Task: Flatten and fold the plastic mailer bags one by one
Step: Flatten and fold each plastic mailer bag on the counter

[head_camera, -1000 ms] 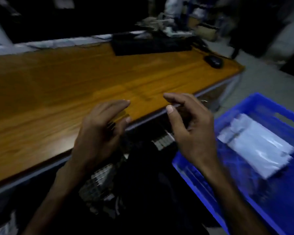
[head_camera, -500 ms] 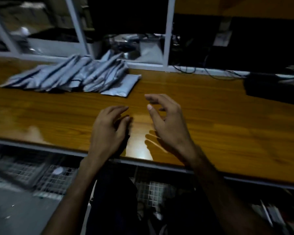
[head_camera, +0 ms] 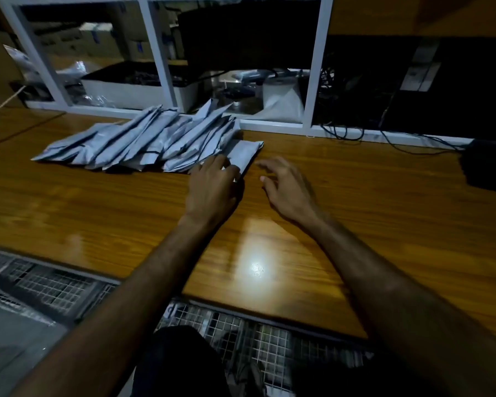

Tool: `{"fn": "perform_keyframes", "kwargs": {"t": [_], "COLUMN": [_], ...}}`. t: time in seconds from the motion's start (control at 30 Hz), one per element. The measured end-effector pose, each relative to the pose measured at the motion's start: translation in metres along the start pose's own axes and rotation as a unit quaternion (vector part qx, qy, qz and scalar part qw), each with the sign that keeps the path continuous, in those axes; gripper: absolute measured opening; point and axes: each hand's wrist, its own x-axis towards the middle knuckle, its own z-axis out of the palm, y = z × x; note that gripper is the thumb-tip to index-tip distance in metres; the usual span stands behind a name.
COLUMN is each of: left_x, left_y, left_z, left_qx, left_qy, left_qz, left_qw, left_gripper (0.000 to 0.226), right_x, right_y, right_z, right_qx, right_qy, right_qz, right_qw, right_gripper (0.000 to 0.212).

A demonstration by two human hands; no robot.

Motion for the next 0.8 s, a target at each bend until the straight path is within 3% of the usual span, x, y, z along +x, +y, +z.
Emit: {"fn": "perform_keyframes", "kwargs": {"t": [0.13, 0.23, 0.47, 0.67, 0.8], "left_x": [0.007, 0.008, 0.0, -0.006, -0.009], "left_y": [0.001, 0.0, -0.001, 0.0, 0.006], "left_z": [0.002, 0.003, -0.001, -0.006, -0.01], "left_qx": [0.003, -0.018, -0.224, -0.309, -0.369], "left_qy": [-0.007, -0.001, 0.021, 0.04, 0.051], "left_qz": [0.009, 0.008, 0.012, 0.025, 0.017], "left_qw": [1.0, 1.0, 0.974, 0.95, 0.928], "left_gripper": [0.012, 0.016, 0.01, 0.01, 0.015], "right_x": [0.016, 0.023, 0.022, -0.009, -0.04], "right_y": [0.01, 0.016, 0.026, 0.03, 0.037], "right_z": [0.006, 0.009, 0.001, -0.036, -0.063], "right_qx": [-0.013, -0.015, -0.007, -0.068, -0.08], "right_qy": [0.015, 0.023, 0.048, 0.081, 0.061], "right_qz": [0.015, 0.025, 0.002, 0.027, 0.031], "right_qw": [1.0, 0.999, 0.999, 0.994, 0.994], "right_gripper": [0.041, 0.044, 0.049, 0.045, 0.035]}}
